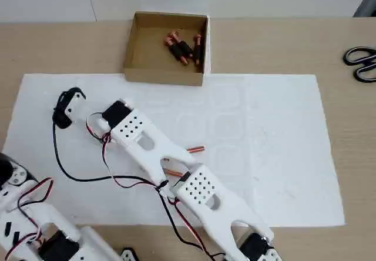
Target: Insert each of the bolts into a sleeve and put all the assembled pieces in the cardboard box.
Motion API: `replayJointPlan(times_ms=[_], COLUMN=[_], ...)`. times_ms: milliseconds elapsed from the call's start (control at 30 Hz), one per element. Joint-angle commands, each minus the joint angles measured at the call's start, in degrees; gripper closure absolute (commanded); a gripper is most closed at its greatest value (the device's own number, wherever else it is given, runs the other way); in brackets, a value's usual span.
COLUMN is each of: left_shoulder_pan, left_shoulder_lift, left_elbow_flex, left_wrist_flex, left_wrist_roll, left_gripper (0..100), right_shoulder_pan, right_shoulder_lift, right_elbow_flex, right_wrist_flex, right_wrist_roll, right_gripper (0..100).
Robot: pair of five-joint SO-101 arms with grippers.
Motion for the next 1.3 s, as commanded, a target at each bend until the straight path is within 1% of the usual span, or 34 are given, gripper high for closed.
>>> replayJointPlan(times_ms=[0, 100, 167, 233, 333, 467, 567, 667, 800, 933, 1033, 1167, 1267], left_shoulder_pan=[-0.2, -0.1, 0.0, 0.1, 0.1, 1.3, 7.1, 16.6, 29.5, 38.9, 42.3, 42.6, 42.7], left_shoulder_lift=[-0.9, -0.9, -0.9, -0.9, -0.9, -0.9, -0.9, -0.9, -0.9, -0.8, -0.8, -0.8, -0.8], left_elbow_flex=[-0.2, -0.2, -0.2, -0.2, -0.2, -0.6, -0.5, -0.5, -0.3, -0.5, -0.7, -5.9, -10.3], left_wrist_flex=[-1.0, -1.0, -1.0, -1.0, -0.9, 3.2, 9.5, 16.4, 17.1, 17.1, 19.4, 25.4, 25.4], left_wrist_roll=[0.3, 0.3, 0.3, 0.4, 0.4, 0.4, 0.4, 0.4, 0.4, 0.4, 0.4, 0.1, 0.3], left_gripper=[99, 99, 99, 99, 99, 99, 99, 99, 99, 99, 99, 99, 99], right_shoulder_pan=[0.4, 0.6, 0.7, 0.7, 1.3, 3.4, 5.8, 8.2, 10.6, 13.9, 17.2, 23.0, 27.6], right_shoulder_lift=[-0.1, -0.7, -1.5, -3.5, -6.2, -10.1, -13.9, -18.2, -26.0, -34.9, -43.3, -54.0, -61.9], right_elbow_flex=[-0.5, -0.7, -2.6, -6.9, -12.1, -13.0, -12.5, -7.1, 6.8, 19.5, 25.6, 32.6, 38.5], right_wrist_flex=[-0.7, -0.4, 2.2, 7.0, 12.6, 13.4, 13.7, 13.8, 13.7, 13.7, 13.7, 13.3, 13.3], right_wrist_roll=[0.4, 0.4, 0.2, 0.2, 0.2, 0.1, -2.6, -3.9, -3.9, -4.0, -4.7, -9.5, -10.4], right_gripper=[85.3, 99.8, 97.8, 99.5, 99.5, 99.5, 99.5, 99.5, 99.5, 99.5, 99.5, 99.3, 99.3])
